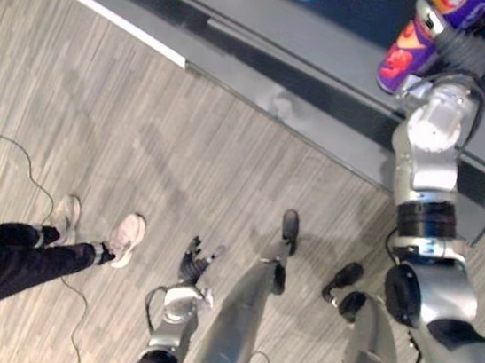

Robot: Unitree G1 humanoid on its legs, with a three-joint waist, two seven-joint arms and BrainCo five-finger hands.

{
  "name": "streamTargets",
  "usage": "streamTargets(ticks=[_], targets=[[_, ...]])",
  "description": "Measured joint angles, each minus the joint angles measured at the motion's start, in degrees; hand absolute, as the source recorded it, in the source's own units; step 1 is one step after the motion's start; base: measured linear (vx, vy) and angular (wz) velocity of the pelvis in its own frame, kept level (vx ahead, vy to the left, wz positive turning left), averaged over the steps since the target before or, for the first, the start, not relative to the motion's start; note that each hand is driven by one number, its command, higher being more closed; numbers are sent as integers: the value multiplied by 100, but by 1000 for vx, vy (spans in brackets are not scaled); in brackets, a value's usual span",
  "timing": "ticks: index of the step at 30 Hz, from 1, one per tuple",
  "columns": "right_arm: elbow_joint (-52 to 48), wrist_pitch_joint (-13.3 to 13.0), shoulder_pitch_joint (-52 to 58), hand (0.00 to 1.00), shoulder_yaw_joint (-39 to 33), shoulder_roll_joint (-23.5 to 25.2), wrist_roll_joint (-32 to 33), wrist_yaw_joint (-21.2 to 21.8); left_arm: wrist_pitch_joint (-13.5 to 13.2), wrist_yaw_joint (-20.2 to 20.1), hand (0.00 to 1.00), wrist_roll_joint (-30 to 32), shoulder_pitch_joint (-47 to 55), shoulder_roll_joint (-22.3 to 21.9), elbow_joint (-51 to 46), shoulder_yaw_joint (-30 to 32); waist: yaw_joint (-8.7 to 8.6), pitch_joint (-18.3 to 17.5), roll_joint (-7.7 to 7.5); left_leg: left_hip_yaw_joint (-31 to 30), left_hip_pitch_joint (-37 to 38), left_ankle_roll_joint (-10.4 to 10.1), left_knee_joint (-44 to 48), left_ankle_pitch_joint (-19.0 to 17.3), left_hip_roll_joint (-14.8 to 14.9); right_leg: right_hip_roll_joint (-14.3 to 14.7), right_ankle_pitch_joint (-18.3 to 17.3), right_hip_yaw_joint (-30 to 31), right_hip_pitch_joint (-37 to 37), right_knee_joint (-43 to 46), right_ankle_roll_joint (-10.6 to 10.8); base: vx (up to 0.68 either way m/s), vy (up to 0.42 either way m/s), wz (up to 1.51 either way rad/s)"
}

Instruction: Put the gum and the chips on the shelf.

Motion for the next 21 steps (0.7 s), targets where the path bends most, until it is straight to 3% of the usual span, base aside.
streamTargets(ticks=[21], targets=[[27, -13, 53, 100, 274, 156, -15, 11, -5, -6, 0, -9, 5, -13, -157, 13, -10, -6, -13, 113, -17, 18, 38, -23, 28, -9, -4, 99, -79, 26, -6, -11, -27, -2]])
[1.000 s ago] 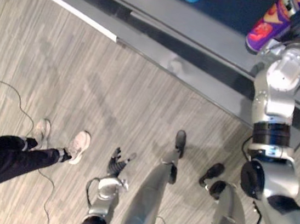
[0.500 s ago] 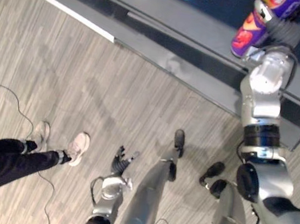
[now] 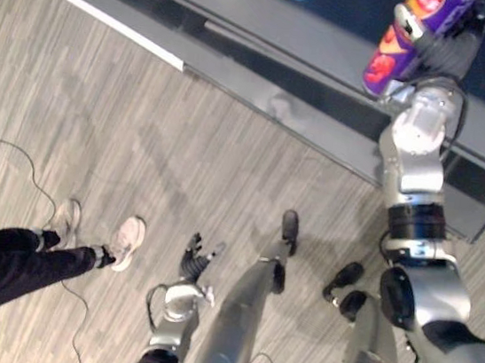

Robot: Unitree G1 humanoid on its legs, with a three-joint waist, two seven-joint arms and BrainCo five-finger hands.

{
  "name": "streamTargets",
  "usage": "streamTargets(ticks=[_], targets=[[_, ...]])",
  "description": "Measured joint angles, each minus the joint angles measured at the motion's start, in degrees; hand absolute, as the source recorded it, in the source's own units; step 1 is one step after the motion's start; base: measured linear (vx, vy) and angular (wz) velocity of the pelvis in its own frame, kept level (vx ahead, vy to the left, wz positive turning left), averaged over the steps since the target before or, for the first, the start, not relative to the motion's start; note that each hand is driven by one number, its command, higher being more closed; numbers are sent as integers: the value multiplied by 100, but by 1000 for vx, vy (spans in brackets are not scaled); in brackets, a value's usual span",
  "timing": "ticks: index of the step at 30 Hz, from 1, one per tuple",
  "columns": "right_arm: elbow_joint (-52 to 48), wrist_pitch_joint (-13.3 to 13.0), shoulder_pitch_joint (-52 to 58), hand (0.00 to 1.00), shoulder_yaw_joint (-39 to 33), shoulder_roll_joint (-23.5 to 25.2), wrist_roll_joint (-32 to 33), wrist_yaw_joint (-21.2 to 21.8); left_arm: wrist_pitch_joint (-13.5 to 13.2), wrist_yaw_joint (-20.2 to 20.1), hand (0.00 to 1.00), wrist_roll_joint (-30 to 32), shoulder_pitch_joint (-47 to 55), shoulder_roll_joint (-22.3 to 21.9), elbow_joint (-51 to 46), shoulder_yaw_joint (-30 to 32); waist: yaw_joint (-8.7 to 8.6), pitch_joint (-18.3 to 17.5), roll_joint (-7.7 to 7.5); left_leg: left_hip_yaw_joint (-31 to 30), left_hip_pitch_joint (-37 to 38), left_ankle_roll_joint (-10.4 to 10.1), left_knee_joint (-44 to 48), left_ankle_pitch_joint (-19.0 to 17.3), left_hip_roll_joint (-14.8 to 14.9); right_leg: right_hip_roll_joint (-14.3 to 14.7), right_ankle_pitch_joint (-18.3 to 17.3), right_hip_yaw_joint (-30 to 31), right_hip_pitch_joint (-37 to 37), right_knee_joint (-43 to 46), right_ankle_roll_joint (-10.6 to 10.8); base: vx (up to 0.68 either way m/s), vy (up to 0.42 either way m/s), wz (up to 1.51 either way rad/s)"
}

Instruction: Put the gum and the chips on the shelf.

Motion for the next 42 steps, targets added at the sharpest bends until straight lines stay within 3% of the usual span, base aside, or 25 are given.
streamTargets(ticks=[10, 42], targets=[[-5, -66, -26, 100, 8, -41, -204, -31, -18, -6, 0, -212, 12, 0, -15, 4, 7, -43, -39, -2, -88, -16, -20, 31, -33, -41, 0, -14, -101, 75, 0, -6, -27, 1], [0, 86, -577, 100, -161, -571, -200, -257, -23, -100, 0, -216, 16, -1, -77, -6, -28, -43, -39, 10, -295, 49, -38, 164, -24, -47, 2, -15, -341, 106, 0, -8, -21, 0]])
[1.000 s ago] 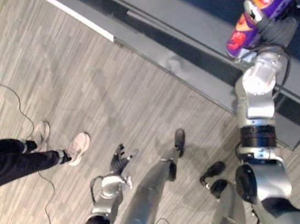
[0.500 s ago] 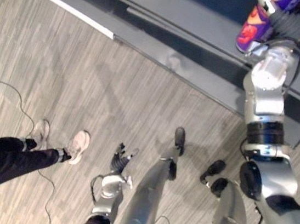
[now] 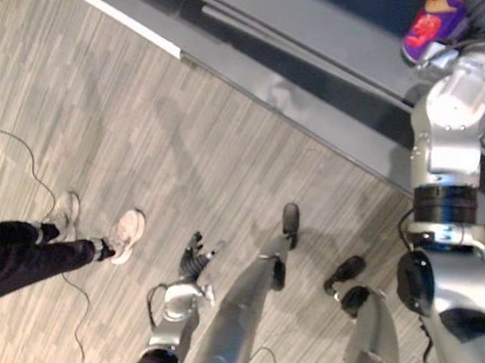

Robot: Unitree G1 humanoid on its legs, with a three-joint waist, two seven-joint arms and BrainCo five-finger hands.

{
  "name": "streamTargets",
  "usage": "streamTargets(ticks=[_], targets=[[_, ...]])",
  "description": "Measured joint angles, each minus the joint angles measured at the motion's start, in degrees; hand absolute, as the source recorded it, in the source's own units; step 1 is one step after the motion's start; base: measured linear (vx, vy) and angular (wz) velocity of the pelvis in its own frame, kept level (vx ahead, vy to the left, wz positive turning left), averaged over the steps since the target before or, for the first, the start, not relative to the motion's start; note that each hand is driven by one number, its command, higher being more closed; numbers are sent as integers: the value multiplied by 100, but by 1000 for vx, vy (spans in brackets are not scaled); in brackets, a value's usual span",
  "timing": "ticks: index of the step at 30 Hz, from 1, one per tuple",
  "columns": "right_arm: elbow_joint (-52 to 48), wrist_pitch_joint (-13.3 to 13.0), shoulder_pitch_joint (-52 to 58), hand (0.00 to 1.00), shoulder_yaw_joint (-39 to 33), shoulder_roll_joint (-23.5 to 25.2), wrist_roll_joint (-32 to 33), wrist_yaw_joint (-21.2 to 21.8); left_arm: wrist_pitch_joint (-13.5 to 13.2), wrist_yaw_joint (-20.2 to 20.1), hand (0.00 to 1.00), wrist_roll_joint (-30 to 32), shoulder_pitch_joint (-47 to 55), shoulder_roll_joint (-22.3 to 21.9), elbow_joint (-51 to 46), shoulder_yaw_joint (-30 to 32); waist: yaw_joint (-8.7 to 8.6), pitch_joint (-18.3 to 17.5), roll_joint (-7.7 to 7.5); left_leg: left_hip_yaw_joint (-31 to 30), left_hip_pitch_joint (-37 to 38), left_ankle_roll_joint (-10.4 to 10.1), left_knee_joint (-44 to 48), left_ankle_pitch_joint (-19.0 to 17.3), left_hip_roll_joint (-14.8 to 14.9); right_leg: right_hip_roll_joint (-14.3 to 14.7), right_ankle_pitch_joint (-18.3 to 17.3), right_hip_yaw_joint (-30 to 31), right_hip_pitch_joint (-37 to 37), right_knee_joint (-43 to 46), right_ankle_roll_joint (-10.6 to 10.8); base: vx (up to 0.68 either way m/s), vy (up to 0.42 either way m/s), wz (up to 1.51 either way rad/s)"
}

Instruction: Put the gum and the chips on the shelf.

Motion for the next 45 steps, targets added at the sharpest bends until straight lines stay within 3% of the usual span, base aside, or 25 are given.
streamTargets(ticks=[5, 6, 24, 35, 40, 45], targets=[[15, 3, -6, 100, 0, 3, 4, 2, 1, 0, 0, 0, 0, 0, 0, -1, -7, 0, 0, -13, -77, 16, 39, 10, 10, 4, 0, -19, -51, 1, 0, 0, 0, 0], [21, 3, -6, 0, 2, 15, 5, 4, 1, 0, 0, 0, 0, 0, 0, -1, -3, 0, 0, -12, -77, 22, 50, 14, 12, 4, 0, -18, -49, 1, 0, 2, -30, 0], [316, -10, 86, 0, 160, 465, 10, 130, 0, 1, 0, -11, 0, 0, 8, 4, -12, 0, -1, 20, -217, 0, 302, -105, 105, 36, 1, 25, -139, 88, 0, -6, -21, -2], [741, -120, 703, 0, 311, 709, 5, 173, 4, 1, 0, -9, 0, -1, 32, 8, -11, -12, -29, 25, -221, -14, 377, -126, 134, 55, 2, 43, -124, 105, -1, -2, -6, 0], [914, -257, 1106, 0, 504, 736, 8, 248, 35, 1, 0, -5, 15, -26, 144, 18, -20, -96, -219, 15, -141, -28, 512, -214, 204, 118, 2, 56, 8, 100, -1, -9, -37, -5], [1160, -301, 1860, 0, 756, 1000, 9, 307, 81, -4, 0, 18, 81, -92, 567, 101, -158, -185, -395, 52, 289, -33, 552, -339, 252, 188, 12, 92, 501, -69, 18, -7, -35, -9]])
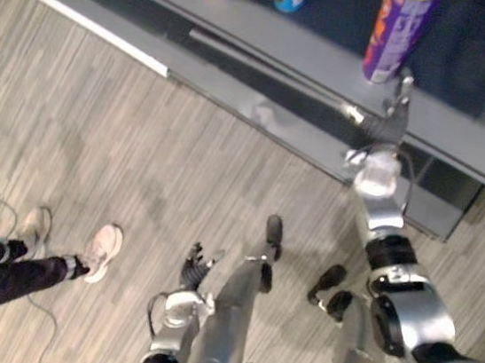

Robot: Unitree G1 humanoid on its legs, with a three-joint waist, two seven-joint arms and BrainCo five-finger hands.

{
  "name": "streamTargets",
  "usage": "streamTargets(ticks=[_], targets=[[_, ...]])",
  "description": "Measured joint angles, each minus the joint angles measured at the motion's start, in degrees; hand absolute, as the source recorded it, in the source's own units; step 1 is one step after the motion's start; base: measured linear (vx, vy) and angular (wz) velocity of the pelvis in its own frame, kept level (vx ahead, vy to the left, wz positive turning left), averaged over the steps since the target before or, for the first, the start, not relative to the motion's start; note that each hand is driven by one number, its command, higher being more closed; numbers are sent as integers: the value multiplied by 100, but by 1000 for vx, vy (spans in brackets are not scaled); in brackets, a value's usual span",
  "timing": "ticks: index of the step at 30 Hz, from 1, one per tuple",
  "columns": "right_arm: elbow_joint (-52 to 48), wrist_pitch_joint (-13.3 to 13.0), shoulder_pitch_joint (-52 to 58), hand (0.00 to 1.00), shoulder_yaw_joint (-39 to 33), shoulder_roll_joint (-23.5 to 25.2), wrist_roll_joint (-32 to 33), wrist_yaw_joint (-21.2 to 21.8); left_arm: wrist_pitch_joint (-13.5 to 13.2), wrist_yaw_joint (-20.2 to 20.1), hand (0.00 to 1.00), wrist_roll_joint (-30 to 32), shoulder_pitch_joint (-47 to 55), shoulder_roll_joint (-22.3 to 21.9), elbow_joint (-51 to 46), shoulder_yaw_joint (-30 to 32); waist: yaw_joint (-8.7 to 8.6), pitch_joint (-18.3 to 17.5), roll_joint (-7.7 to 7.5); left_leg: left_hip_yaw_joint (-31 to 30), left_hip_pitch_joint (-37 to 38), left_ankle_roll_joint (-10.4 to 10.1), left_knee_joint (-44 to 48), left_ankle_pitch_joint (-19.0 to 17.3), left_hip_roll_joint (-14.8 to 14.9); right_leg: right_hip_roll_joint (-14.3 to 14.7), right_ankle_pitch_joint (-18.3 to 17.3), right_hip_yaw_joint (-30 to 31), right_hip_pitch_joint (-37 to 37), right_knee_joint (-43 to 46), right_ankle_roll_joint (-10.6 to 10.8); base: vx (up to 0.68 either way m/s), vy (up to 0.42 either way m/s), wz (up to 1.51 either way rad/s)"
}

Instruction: Put the gum and the chips on the shelf.

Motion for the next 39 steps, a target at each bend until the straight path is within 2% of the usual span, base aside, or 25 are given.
streamTargets(ticks=[3, 6, 13, 16, 20, 23, 24, 26, 29, 34, 39], targets=[[205, 6, 568, 0, 68, 207, -2, 185, 84, -23, 0, 0, 30, -3, 225, 35, -4, -59, -114, 105, 341, -2, 26, -103, 79, 105, 25, 82, 354, -179, 45, 20, -33, -20], [362, 84, 1167, 0, 149, 384, 2, 343, 126, -118, 0, 9, 29, -14, 418, 247, -108, -108, -207, 129, 684, -22, 13, -181, 114, 171, 50, 96, 743, -360, 94, 42, -33, -11], [406, 198, 2979, 0, 446, 759, -34, 756, 300, -147, 0, 301, 25, 24, 985, 467, -238, -139, -309, 422, 1921, -85, -672, -141, 128, 419, 274, 322, 1816, -1159, 226, 73, -22, -22], [258, 180, 3798, 0, 825, 663, -263, 1182, 368, -288, 0, 503, 106, 201, 1338, 680, -515, -363, -590, 451, 2325, -97, -1046, 1, 65, 525, 385, 428, 2129, -1517, 267, 107, -8, -16], [198, 17, 4922, 0, 871, 398, -480, 1788, 369, -433, 0, 531, 293, 354, 1556, 795, -627, -696, -887, 590, 2827, -106, -1393, 21, 35, 638, 505, 585, 2535, -1925, 294, 132, 2, -18], [641, -65, 5512, 0, 581, 254, -477, 2201, 366, -600, 0, 630, 557, 327, 1685, 973, -795, -987, -876, 626, 3246, -113, -1699, 26, -45, 675, 583, 678, 2896, -2235, 352, 114, 41, -21], [790, -68, 5619, 0, 447, 259, -478, 2238, 367, -629, 0, 668, 590, 315, 1721, 1033, -804, -1050, -868, 654, 3342, -123, -1776, 33, -63, 678, 591, 700, 2967, -2282, 365, 124, 63, -26], [1204, -97, 5714, 0, -299, 304, -371, 2430, 378, -760, 0, 678, 735, 269, 1848, 1357, -833, -1306, -837, 758, 3695, -155, -2110, 90, -117, 721, 642, 826, 3202, -2529, 417, 120, 56, -28], [1630, -82, 5713, 0, -1070, 441, -57, 2462, 378, -856, 0, 662, 879, 187, 1940, 1638, -862, -1553, -780, 755, 4011, -170, -2549, 224, -183, 758, 683, 820, 3422, -2755, 449, 75, 39, -2], [2244, 86, 5707, 0, -2296, 460, 677, 2459, 459, -1007, 0, 420, 943, 30, 2183, 2142, -822, -1774, -624, 745, 4277, -174, -2575, 103, -259, 743, 780, 799, 3898, -3150, 520, 80, 50, 2], [2708, 311, 5804, 0, -3001, 479, 1370, 2547, 490, -1058, 0, 200, 996, 3, 2271, 2271, -830, -1835, -579, 752, 4413, -180, -2576, 21, -296, 732, 816, 792, 4110, -3329, 531, 81, 25, 0]])
